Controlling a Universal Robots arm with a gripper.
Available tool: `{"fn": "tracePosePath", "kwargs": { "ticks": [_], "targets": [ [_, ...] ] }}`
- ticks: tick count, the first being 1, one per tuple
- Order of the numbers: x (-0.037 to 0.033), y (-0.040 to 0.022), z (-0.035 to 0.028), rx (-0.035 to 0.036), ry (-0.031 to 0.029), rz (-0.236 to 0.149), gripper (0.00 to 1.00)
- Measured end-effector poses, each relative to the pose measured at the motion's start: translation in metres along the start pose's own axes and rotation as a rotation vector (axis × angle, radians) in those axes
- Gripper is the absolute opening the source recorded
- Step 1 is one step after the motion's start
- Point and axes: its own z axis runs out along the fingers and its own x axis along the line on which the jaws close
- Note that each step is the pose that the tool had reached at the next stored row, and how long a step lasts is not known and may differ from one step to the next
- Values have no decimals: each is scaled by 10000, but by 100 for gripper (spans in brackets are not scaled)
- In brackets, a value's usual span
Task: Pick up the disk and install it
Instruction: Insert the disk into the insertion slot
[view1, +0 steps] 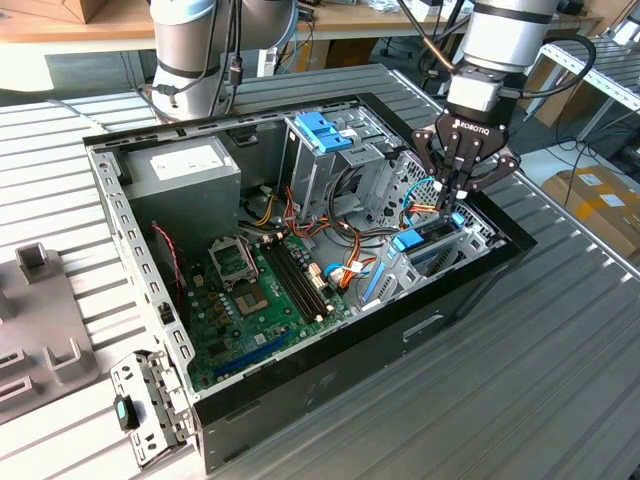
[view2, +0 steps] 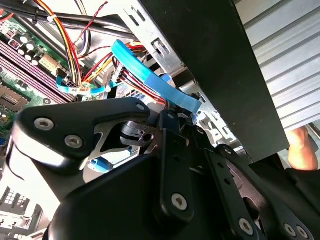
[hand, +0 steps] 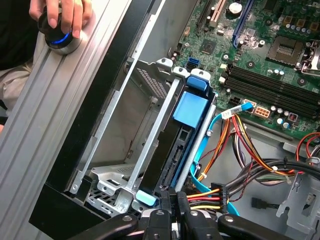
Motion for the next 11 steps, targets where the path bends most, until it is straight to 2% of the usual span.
{"fn": "tracePosePath", "kwargs": {
  "ticks": [2,4,8,11],
  "targets": [
    [-15,34,2,5,-9,0,16],
    [-50,114,7,12,-28,4,16],
    [-95,215,16,20,-53,11,16],
    [-101,230,18,23,-58,10,16]
  ]
}}
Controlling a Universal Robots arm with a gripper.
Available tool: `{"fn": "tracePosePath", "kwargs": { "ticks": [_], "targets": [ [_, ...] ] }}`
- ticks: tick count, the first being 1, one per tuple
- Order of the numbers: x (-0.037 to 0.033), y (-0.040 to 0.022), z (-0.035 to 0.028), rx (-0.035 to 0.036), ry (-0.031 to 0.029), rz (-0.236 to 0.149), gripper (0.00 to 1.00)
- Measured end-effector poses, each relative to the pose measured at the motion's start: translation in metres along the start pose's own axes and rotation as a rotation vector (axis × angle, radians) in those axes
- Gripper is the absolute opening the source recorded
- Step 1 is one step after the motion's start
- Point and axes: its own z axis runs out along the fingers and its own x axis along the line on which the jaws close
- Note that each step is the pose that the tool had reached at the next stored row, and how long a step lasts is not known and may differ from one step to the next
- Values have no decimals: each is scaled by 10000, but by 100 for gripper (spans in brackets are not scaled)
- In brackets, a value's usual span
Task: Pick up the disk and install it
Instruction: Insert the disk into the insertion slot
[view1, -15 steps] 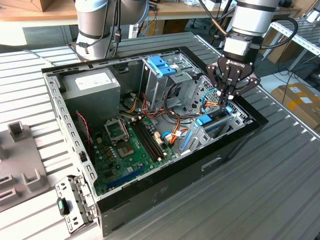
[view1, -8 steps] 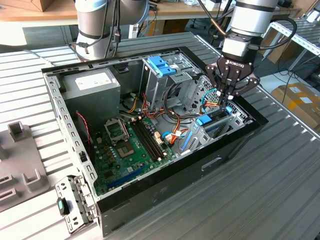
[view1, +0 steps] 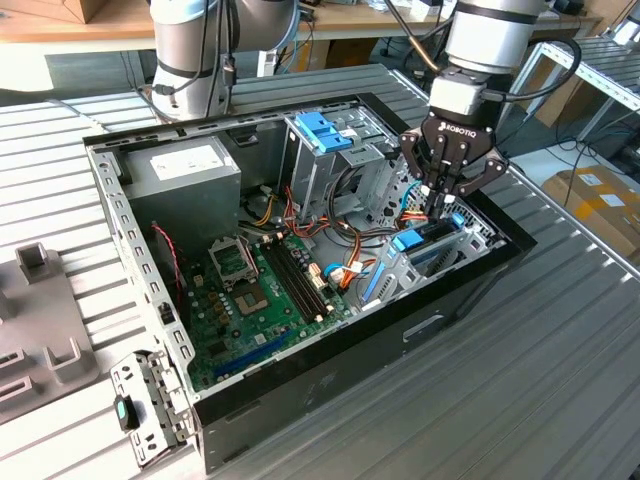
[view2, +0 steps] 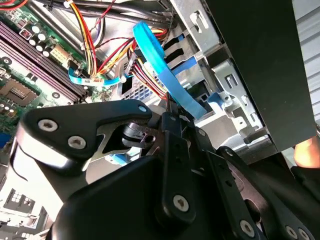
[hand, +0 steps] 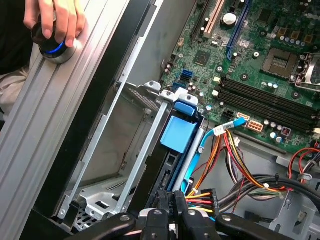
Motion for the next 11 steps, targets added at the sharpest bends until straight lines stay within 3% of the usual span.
{"fn": "tracePosePath", "kwargs": {
  "ticks": [3,6,11],
  "targets": [
    [0,1,-4,1,-2,0,16],
    [13,12,-69,2,-5,0,16],
    [22,20,-109,3,-8,0,16]
  ]
}}
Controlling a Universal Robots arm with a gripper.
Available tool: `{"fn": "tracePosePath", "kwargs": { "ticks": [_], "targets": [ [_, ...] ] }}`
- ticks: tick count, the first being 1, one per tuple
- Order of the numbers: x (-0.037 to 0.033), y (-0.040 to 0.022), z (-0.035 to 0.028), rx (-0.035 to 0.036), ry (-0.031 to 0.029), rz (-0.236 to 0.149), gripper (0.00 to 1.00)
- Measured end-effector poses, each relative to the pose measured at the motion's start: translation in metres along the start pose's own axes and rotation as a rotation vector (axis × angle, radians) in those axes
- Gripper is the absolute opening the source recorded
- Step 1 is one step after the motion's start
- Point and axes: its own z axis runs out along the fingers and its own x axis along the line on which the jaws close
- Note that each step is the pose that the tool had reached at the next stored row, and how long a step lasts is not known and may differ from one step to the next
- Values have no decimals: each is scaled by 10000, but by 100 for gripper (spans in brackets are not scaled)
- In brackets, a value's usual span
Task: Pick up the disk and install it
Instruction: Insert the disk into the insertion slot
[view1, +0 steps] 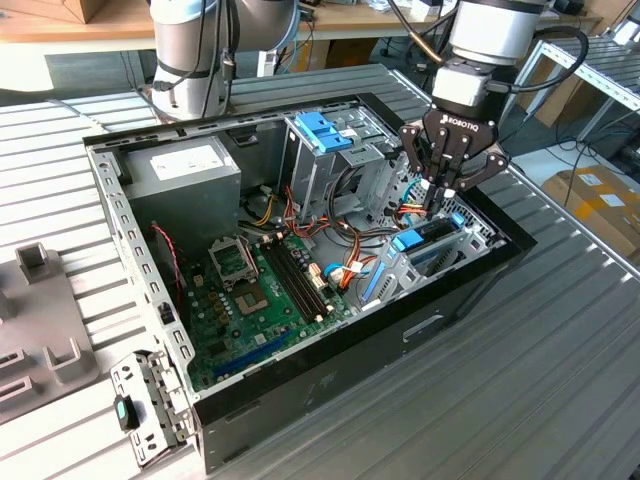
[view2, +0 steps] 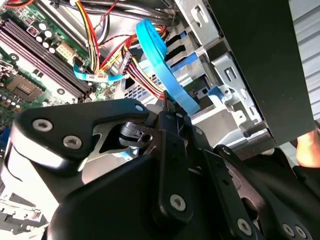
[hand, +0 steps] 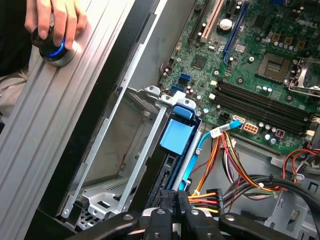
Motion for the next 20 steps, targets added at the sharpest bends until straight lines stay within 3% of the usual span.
{"fn": "tracePosePath", "kwargs": {
  "ticks": [8,11,15,20],
  "targets": [
    [22,15,-65,18,-41,-4,16],
    [87,42,-47,46,-103,-10,16],
    [239,106,-6,123,-277,-23,16],
    [345,151,24,243,-546,-46,16]
  ]
}}
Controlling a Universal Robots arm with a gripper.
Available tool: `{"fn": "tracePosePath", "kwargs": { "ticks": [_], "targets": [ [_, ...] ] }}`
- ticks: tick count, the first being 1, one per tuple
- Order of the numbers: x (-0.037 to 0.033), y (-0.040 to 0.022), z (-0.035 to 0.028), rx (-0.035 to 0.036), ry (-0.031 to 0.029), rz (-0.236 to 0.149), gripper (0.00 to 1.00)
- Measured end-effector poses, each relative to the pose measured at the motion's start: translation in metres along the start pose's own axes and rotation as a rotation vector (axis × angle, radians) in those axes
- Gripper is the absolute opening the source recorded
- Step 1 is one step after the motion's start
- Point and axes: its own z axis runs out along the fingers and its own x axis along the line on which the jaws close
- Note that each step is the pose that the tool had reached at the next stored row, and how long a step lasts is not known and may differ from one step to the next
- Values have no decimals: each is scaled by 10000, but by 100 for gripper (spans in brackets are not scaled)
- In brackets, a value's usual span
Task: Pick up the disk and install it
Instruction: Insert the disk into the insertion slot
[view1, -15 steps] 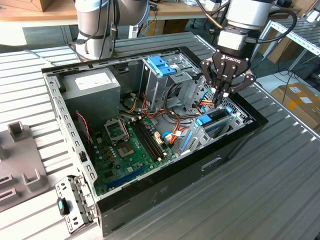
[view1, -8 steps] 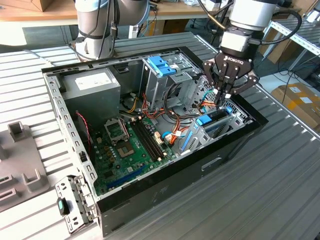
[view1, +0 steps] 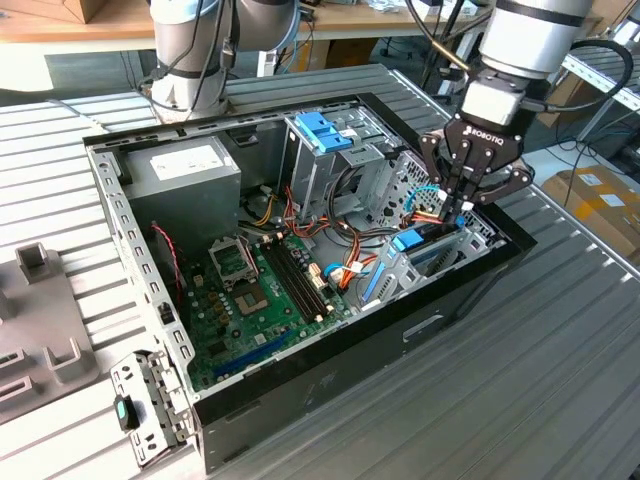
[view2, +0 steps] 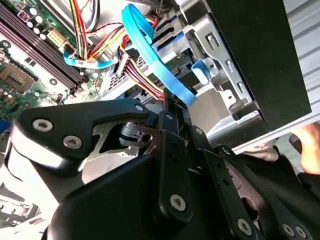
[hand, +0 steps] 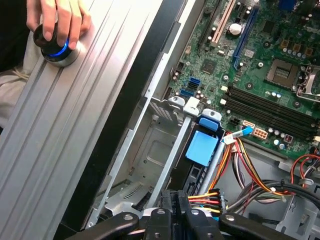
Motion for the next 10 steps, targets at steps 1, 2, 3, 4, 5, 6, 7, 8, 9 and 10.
{"fn": "tracePosePath", "kwargs": {
  "ticks": [1,2,3,4,5,6,7,8,9,10],
  "targets": [
    [13,6,3,14,-31,-2,16],
    [13,6,3,14,-32,-2,16],
    [13,6,3,14,-31,-2,16],
    [14,6,3,15,-35,-3,16],
    [19,9,5,48,-108,-9,16],
    [22,11,6,83,-188,-15,16],
    [45,32,-13,329,-740,-62,16],
    [49,34,-16,381,-858,-71,16],
    [52,37,-20,430,-967,-80,16],
    [55,40,-22,484,-1090,-90,16]
  ]
}}
